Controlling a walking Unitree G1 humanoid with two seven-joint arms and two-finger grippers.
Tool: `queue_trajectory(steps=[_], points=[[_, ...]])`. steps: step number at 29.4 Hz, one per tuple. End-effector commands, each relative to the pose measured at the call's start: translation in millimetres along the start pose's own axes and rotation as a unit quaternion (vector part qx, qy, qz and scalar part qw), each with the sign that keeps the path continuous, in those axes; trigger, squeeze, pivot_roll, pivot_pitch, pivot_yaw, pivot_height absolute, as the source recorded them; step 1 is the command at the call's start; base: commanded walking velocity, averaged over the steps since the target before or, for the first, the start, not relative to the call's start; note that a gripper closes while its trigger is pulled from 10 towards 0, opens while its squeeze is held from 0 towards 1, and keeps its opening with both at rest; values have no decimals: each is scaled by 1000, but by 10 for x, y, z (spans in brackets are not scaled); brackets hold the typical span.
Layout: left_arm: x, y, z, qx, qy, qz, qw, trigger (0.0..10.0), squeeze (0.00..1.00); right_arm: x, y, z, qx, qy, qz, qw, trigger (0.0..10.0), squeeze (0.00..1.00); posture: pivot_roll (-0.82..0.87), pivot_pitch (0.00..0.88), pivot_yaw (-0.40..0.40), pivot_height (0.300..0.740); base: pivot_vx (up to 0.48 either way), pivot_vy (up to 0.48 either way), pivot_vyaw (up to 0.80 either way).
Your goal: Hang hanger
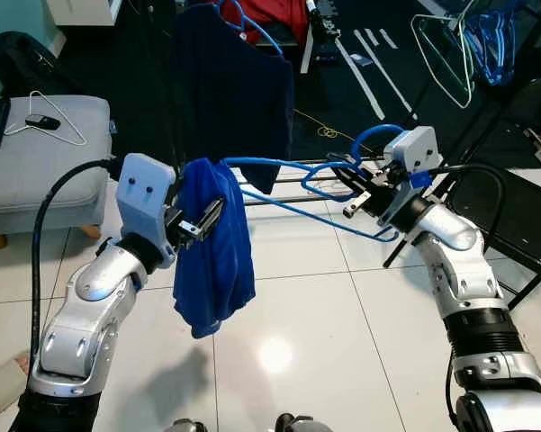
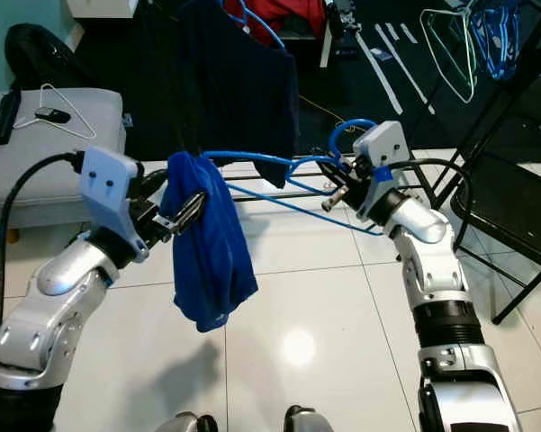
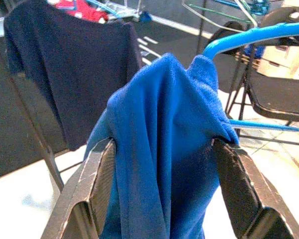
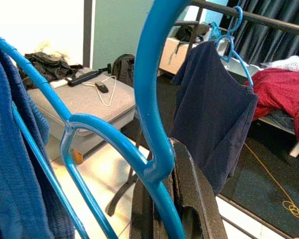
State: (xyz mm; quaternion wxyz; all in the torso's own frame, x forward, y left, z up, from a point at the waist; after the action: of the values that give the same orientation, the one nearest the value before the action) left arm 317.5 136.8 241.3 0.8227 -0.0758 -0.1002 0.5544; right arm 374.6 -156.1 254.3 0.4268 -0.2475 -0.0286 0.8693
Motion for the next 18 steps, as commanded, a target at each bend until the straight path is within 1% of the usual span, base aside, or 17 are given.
queue_trajectory(steps=[1,5,6,7,8,9,11,15,16,18], points=[[-62,-15,-43,15,14,9,1000,10000,0,-61,-13,78,-21,-4,-15,1000,0,0,-85,245,-84,740,0,0,0],[-53,-7,-86,22,24,23,999,10000,0,-66,-23,94,-24,-5,-16,1000,0,0,-87,247,-84,740,0,0,0],[-36,19,-100,27,35,30,999,10000,0,-73,-28,105,-27,-6,-18,999,0,0,-88,248,-84,740,0,0,0],[-36,19,-100,27,35,30,999,10000,0,-73,-28,105,-27,-6,-18,999,0,0,-88,248,-84,740,0,0,0],[-10,52,-116,30,50,33,998,10000,0,-80,-31,116,-29,-7,-19,999,0,0,-88,248,-84,740,0,0,0],[-10,52,-116,30,50,33,998,10000,0,-80,-31,116,-29,-7,-19,999,0,0,-88,248,-84,740,0,0,0],[-10,135,-120,23,76,5,997,10000,0,-99,-33,134,-33,-11,-20,999,0,0,-86,248,-84,740,0,0,0],[-17,153,-114,23,80,-1,997,10000,0,-105,-35,136,-34,-12,-20,999,0,0,-86,248,-84,740,0,0,0],[12,163,-141,26,75,0,997,10000,475,-109,-34,141,-36,-12,-20,999,0,0,-86,245,-85,740,0,0,0],[12,163,-141,26,75,0,997,10000,475,-109,-34,141,-36,-12,-20,999,0,0,-86,245,-85,740,0,0,0]])
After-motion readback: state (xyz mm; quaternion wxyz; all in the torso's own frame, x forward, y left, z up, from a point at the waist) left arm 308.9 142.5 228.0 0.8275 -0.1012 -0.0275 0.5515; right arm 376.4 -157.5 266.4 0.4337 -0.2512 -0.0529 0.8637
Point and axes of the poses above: a point about 5 cm out from each wrist's last joint towards the gripper, its own y axis pointing back from the gripper into the wrist, its own z axis along the axis of the wrist's last joint, x = y × z, the point moved 3 cm from there along -y, pointing out of the wrist towards the gripper, and after that the axes turned 4 degrees about y, right-handed, at the moved point
